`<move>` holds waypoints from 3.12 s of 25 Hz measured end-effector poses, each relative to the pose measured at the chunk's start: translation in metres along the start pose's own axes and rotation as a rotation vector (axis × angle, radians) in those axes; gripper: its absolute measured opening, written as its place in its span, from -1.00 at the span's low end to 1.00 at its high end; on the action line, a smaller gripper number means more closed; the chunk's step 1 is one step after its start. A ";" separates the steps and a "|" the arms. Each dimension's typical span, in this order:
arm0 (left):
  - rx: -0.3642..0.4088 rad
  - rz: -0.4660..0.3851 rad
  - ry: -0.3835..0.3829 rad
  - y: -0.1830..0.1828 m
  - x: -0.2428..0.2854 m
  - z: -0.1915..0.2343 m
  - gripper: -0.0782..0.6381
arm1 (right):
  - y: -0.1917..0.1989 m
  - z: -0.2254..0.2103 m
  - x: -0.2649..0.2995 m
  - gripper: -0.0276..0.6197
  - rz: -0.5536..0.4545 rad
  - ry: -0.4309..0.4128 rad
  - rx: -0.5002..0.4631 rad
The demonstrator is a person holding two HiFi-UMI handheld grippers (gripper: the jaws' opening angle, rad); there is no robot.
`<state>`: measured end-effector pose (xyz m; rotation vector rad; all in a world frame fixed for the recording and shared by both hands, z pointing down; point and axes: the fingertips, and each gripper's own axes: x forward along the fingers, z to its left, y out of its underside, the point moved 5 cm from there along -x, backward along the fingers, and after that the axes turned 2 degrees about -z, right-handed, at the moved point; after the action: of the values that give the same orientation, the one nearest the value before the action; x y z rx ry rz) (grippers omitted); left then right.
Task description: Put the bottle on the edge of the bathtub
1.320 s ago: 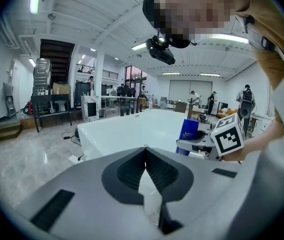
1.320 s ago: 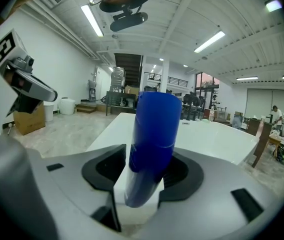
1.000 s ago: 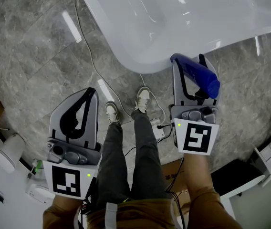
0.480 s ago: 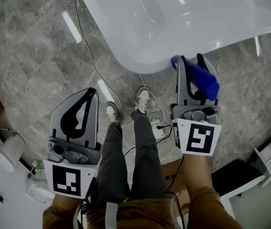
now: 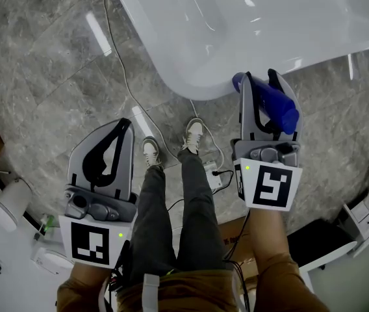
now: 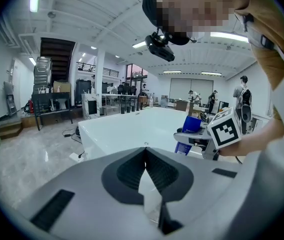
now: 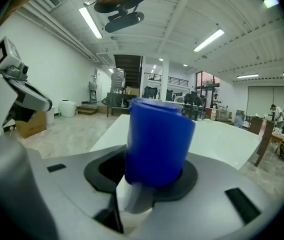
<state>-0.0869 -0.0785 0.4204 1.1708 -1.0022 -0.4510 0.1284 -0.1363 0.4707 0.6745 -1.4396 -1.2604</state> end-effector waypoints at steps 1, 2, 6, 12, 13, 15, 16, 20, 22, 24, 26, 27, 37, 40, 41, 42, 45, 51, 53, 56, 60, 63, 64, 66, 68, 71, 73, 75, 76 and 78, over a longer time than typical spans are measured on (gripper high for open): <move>-0.002 0.000 -0.001 0.000 0.000 0.000 -0.76 | 0.000 0.001 0.001 -0.46 0.006 -0.003 -0.010; -0.004 0.000 -0.002 0.000 0.000 0.001 -0.76 | 0.000 0.001 0.001 -0.46 0.012 -0.006 -0.020; -0.007 0.003 0.002 0.002 0.000 0.000 -0.76 | 0.000 0.003 0.003 -0.46 0.022 -0.019 -0.027; -0.006 0.008 0.000 0.002 -0.003 -0.005 -0.76 | 0.002 0.003 -0.001 -0.32 0.031 -0.041 -0.010; -0.007 0.007 -0.001 0.001 -0.003 -0.005 -0.76 | 0.003 0.002 -0.001 -0.32 0.032 -0.042 -0.010; -0.008 0.007 -0.001 0.001 -0.003 -0.005 -0.76 | 0.003 0.003 0.000 -0.32 0.031 -0.043 -0.012; -0.008 0.008 0.000 0.002 -0.002 -0.004 -0.76 | 0.003 0.003 0.000 -0.32 0.030 -0.043 -0.013; -0.009 0.018 0.001 0.004 0.000 -0.002 -0.76 | 0.002 0.003 0.003 -0.32 0.023 -0.043 -0.014; -0.009 0.016 0.001 0.004 -0.001 -0.002 -0.76 | 0.002 0.003 0.003 -0.30 0.022 -0.042 -0.014; -0.007 0.014 0.001 0.003 -0.001 -0.002 -0.76 | 0.001 0.003 0.001 -0.29 0.022 -0.041 -0.014; -0.006 0.011 0.002 0.002 -0.002 -0.002 -0.76 | 0.001 0.003 -0.001 -0.28 0.026 -0.040 -0.016; -0.006 0.011 0.003 0.001 -0.001 -0.002 -0.76 | 0.001 0.002 -0.001 -0.28 0.027 -0.039 -0.017; 0.003 0.012 0.013 0.003 0.003 -0.002 -0.76 | 0.006 0.002 -0.005 -0.18 0.033 -0.057 -0.024; 0.003 0.012 0.012 0.003 0.001 -0.001 -0.76 | 0.005 0.001 -0.004 -0.15 0.029 -0.052 -0.017; 0.003 0.012 0.011 0.003 0.001 -0.001 -0.76 | 0.004 0.001 -0.003 -0.15 0.027 -0.051 -0.016; 0.003 0.012 0.011 0.003 0.001 -0.001 -0.76 | 0.004 0.001 -0.003 -0.14 0.027 -0.052 -0.015; 0.003 0.010 0.012 0.002 0.001 -0.002 -0.76 | 0.002 0.001 -0.002 -0.13 0.025 -0.055 -0.015; 0.004 0.013 0.010 0.002 -0.001 0.000 -0.76 | 0.002 0.002 -0.002 -0.10 0.019 -0.057 -0.012; 0.005 0.014 0.009 0.002 -0.001 0.001 -0.76 | 0.004 0.001 -0.002 -0.10 0.026 -0.058 -0.013; 0.006 0.009 0.009 0.001 0.000 0.001 -0.76 | 0.010 -0.002 -0.005 -0.08 0.045 -0.060 -0.013; 0.007 0.006 0.012 0.000 0.000 0.000 -0.76 | 0.015 -0.004 -0.012 0.01 0.051 -0.070 -0.002; 0.011 0.004 0.013 -0.001 -0.002 -0.001 -0.76 | 0.018 -0.006 -0.017 0.06 0.058 -0.069 0.004; 0.015 0.003 0.014 -0.002 -0.003 -0.001 -0.76 | 0.018 -0.006 -0.019 0.07 0.061 -0.068 0.006; 0.027 -0.001 0.016 -0.006 -0.006 -0.001 -0.76 | 0.019 -0.007 -0.025 0.08 0.067 -0.065 0.007; 0.049 -0.002 0.020 -0.012 -0.009 0.000 -0.76 | 0.017 -0.008 -0.031 0.09 0.073 -0.066 0.006; 0.083 -0.002 0.035 -0.021 -0.015 0.003 -0.76 | 0.010 -0.010 -0.040 0.09 0.078 -0.065 0.002; 0.100 -0.004 0.044 -0.028 -0.020 0.005 -0.76 | 0.005 -0.013 -0.047 0.09 0.078 -0.057 0.002; 0.114 -0.016 0.041 -0.036 -0.027 0.009 -0.76 | 0.001 -0.013 -0.052 0.09 0.083 -0.053 -0.004; 0.118 -0.025 0.035 -0.041 -0.032 0.011 -0.76 | 0.000 -0.013 -0.055 0.09 0.087 -0.054 -0.010; 0.131 -0.042 0.025 -0.049 -0.041 0.014 -0.76 | -0.004 -0.012 -0.061 0.09 0.092 -0.054 -0.021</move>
<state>-0.1106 -0.0736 0.3595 1.3138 -0.9986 -0.4079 0.1565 -0.0865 0.4446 0.5575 -1.4824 -1.2286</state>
